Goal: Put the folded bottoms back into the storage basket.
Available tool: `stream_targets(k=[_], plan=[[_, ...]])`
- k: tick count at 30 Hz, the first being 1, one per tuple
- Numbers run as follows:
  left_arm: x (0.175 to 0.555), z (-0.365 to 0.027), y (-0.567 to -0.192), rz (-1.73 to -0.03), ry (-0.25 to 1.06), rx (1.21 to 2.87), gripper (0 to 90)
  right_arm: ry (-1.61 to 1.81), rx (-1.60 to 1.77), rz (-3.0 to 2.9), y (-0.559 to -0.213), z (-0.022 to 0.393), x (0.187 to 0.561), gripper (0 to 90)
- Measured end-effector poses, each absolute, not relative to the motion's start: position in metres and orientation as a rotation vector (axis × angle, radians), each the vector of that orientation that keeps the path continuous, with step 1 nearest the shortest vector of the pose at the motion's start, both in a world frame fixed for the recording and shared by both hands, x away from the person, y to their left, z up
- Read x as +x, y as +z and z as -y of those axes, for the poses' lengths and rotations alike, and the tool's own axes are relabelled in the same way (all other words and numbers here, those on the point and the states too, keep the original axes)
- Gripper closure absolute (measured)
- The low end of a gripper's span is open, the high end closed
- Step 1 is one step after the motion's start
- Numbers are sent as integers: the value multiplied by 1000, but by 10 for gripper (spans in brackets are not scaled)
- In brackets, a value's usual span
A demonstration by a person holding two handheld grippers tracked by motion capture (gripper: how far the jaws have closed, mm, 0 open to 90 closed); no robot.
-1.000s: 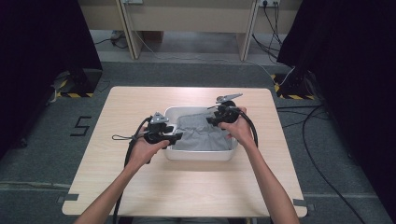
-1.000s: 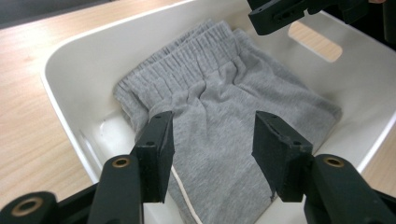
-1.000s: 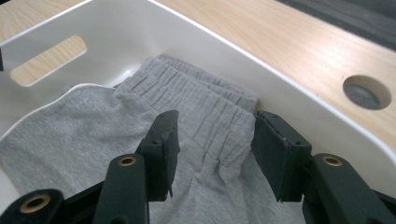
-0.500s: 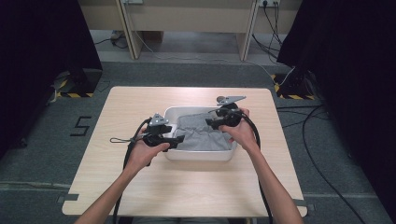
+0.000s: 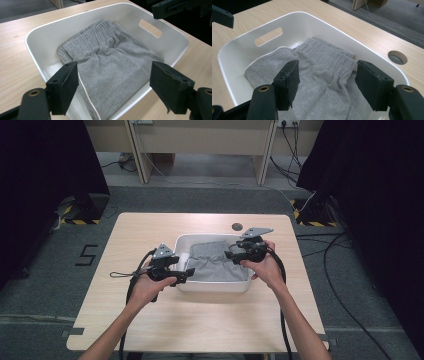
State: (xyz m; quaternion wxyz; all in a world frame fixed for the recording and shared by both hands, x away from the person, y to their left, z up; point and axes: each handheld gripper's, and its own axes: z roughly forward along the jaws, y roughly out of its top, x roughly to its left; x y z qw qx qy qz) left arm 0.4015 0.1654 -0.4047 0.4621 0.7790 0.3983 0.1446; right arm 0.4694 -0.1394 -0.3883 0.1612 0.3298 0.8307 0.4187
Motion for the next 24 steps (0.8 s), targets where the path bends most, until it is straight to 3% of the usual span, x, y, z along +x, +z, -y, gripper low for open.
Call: stream_targets(k=[24], plan=[[377,-201,-416,-1008,356,1873,211,1239,881,-2342,-392,147,428,343]])
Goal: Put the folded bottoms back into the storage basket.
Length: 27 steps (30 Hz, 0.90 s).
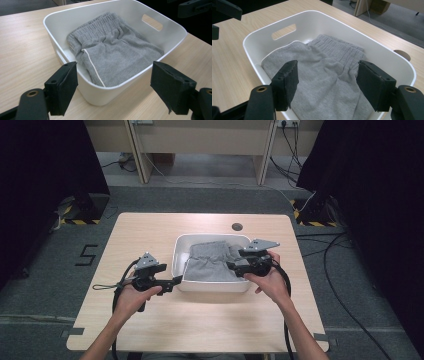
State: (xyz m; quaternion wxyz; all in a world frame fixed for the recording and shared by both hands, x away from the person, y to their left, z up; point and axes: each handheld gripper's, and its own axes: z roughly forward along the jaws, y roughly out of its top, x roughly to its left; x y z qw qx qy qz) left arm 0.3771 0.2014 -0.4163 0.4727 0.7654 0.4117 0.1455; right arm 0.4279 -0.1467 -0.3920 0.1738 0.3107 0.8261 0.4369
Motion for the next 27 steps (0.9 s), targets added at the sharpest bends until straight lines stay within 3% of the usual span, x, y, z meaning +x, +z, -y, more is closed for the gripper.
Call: stream_targets(k=[27], plan=[[341,-207,-431,-979,358,1867,208,1230,839,-2335,-402,152,392,290]])
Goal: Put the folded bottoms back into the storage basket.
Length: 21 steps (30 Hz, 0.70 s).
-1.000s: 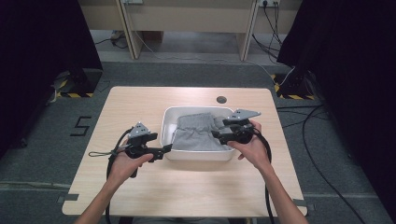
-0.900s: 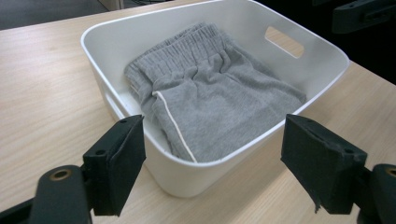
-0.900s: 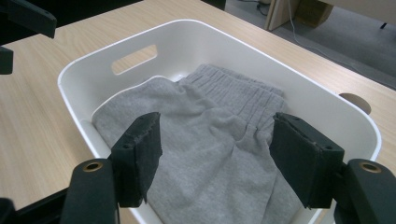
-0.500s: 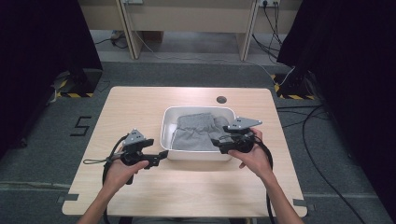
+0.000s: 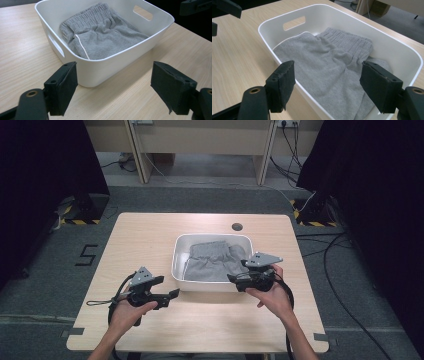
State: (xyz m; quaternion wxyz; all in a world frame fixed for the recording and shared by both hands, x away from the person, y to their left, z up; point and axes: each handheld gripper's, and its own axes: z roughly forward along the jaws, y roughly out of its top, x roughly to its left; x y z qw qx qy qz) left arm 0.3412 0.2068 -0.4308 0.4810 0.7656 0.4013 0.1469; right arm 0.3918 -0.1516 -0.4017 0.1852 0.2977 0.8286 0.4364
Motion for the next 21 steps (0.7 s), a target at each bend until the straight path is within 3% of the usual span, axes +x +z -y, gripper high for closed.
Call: stream_targets(k=[21], plan=[[330,-214,-448,-977,355,1875,207,1195,924,-2275,-420,190,362,286]])
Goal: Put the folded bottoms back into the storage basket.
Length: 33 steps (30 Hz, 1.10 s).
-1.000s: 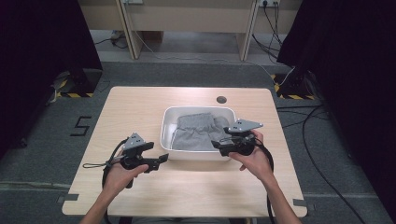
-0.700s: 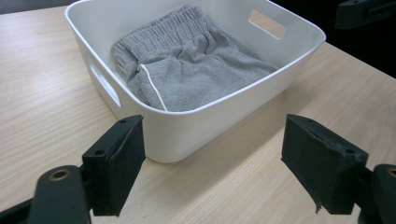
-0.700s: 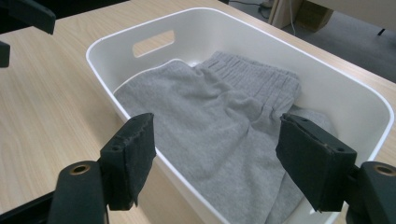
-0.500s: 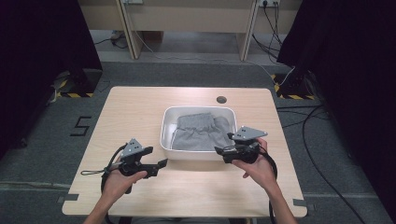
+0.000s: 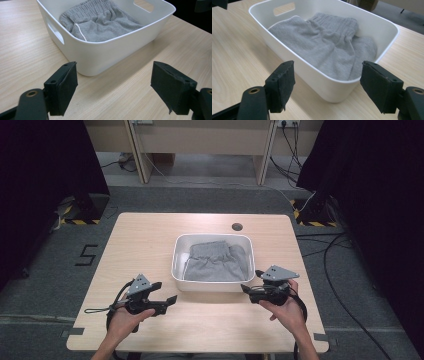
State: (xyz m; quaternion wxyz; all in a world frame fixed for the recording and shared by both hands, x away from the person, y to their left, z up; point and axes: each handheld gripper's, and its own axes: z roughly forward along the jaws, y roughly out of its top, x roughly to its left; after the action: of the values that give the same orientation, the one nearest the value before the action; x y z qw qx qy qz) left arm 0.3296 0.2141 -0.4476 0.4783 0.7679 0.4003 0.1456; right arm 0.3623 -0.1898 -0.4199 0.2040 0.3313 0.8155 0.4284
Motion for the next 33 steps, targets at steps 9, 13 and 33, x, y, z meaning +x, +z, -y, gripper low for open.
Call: stream_targets(k=[9,13,33], plan=[[327,-217,-457,-989,353,1884,207,1187,981,-2257,-434,206,358,285],[325,-218,-463,-989,358,1891,207,1180,1002,-2255,-439,209,356,283],[315,-226,-498,-1003,348,1939,159,1169,1031,-2256,-469,219,336,190]])
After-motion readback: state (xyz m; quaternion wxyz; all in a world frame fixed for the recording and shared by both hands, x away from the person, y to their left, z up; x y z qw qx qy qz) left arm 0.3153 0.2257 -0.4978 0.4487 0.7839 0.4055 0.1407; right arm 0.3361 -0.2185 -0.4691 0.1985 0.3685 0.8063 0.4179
